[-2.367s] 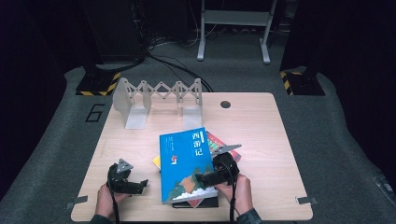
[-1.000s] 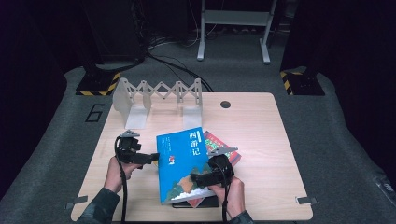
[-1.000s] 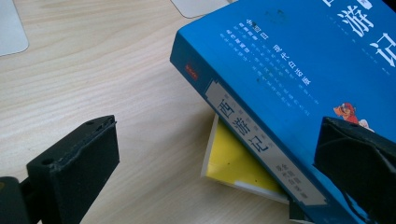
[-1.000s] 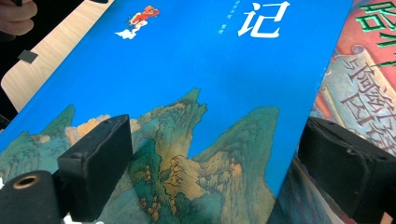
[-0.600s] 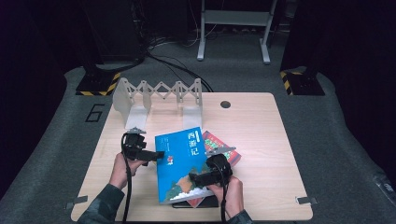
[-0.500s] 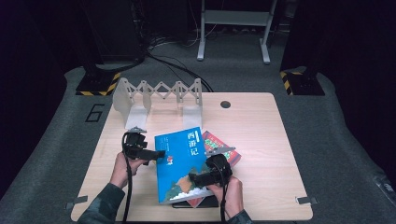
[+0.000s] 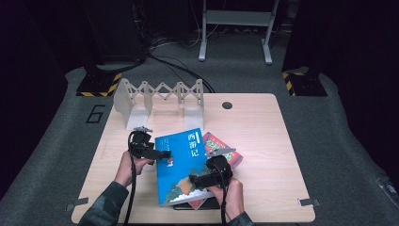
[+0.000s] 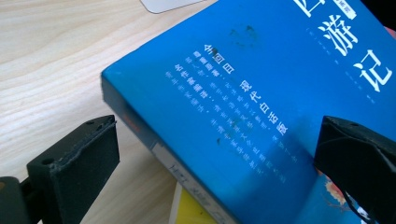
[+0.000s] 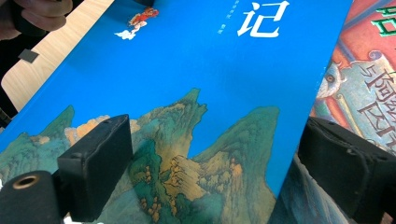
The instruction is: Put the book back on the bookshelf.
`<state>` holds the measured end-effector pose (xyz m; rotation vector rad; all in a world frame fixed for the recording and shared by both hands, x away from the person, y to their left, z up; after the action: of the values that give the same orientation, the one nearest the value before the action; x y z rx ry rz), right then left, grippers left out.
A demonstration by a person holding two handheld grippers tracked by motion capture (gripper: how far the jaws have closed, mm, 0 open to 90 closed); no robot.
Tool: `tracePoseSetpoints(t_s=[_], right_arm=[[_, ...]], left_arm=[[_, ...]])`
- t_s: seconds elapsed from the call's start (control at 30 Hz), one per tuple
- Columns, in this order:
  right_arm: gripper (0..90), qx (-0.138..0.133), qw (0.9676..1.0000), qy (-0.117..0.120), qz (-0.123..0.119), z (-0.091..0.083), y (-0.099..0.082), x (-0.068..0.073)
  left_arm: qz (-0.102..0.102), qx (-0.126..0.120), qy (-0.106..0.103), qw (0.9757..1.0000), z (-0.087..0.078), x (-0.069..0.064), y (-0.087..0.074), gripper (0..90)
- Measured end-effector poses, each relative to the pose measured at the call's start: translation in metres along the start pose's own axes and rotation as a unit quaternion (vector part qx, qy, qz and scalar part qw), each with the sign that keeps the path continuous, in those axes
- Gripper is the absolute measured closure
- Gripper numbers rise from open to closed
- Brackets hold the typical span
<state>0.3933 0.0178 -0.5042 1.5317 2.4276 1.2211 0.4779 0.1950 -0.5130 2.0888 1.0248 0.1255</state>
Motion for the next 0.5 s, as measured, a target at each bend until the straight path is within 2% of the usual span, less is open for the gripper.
tracePoseSetpoints(t_s=[0.17, 0.3, 0.5], right_arm=[[9.6, -0.003, 1.0000, 0.001, 0.001, 0.0008, 0.0002, 0.0009], [9.5, -0.002, 1.0000, 0.001, 0.004, 0.0014, 0.0000, 0.0016], [9.3, -0.002, 1.0000, 0.003, 0.004, 0.0021, 0.0002, 0.0024]], left_arm=[[-0.018, -0.003, -0.011, 0.9998, 0.0011, 0.0006, -0.0009, 0.0], [-0.015, -0.001, -0.013, 0.9998, 0.0011, 0.0025, -0.0018, 0.0], [-0.025, -0.004, -0.020, 0.9995, 0.0023, 0.0037, -0.0020, 0.0]])
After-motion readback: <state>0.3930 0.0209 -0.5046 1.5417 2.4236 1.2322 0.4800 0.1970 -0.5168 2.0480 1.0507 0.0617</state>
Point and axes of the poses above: each handheld gripper's, and its own axes: z roughly forward along the jaws, y roughly out of its top, x roughly to its left, the point moved 9 cm from there along z, roughly forward along the jaws, and after that the axes turned 9 degrees about z, right-handed, at the moved point
